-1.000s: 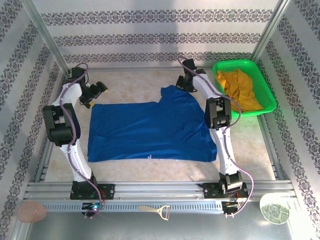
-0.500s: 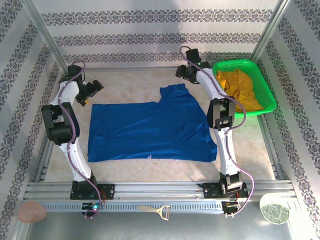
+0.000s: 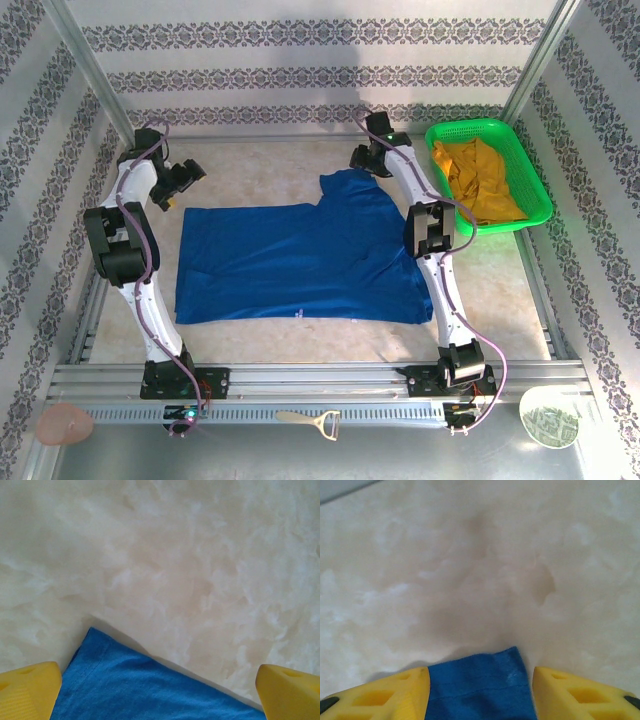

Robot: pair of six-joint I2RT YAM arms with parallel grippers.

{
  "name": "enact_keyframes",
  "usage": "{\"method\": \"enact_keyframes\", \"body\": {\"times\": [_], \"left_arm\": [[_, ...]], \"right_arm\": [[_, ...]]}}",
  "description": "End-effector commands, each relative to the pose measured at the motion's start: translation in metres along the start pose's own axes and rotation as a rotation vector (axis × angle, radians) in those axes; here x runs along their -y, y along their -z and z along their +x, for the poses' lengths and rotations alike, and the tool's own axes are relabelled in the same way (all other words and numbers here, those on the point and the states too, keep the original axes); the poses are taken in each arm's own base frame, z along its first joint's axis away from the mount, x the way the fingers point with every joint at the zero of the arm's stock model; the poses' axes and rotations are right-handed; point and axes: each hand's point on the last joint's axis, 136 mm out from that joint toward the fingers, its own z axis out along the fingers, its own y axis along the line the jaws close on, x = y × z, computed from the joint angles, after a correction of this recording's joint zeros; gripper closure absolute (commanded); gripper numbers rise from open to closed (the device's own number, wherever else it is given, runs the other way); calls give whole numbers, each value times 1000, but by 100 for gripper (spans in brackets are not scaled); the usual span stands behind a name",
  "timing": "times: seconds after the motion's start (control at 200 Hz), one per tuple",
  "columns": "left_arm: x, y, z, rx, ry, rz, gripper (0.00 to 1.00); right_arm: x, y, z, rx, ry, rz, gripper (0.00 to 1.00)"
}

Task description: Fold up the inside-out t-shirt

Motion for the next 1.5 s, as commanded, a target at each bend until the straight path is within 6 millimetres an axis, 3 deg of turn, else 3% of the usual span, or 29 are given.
{"method": "enact_keyframes", "body": {"times": [0.0,0.295,0.43,0.52,0.63,0.824,0.914,1.014,1.184,1.384,1.494], "left_arm": [[-7,0,-2,-19,-5,-15,0],[-9,-3,-4,-22,3,-9,0],[-10,-5,-6,-23,4,-11,0],[-12,-7,-8,-30,1,-21,0],[-16,-11,-10,-36,-8,-37,0],[-27,-20,-15,-63,-67,-111,0],[-32,-25,-14,-82,-93,-140,7],[-35,-33,-8,-114,-114,-153,24],[-41,-46,7,-167,-146,-209,24],[-41,-57,16,-191,-166,-229,25],[-37,-60,22,-200,-184,-227,35]], "right_arm": [[5,-13,25,-91,-39,7,47],[-4,-19,46,-149,-18,0,62],[-3,-17,47,-156,-26,6,80],[-1,-16,48,-162,-41,9,100],[-5,-8,41,-144,-51,-10,100],[-21,26,9,-59,-79,-78,100],[-27,38,1,-35,-89,-103,100],[-34,47,-3,-22,-87,-125,100],[-44,62,-9,7,-79,-149,100],[-39,66,-18,47,-73,-120,100],[-34,59,-20,56,-60,-95,100]]}}
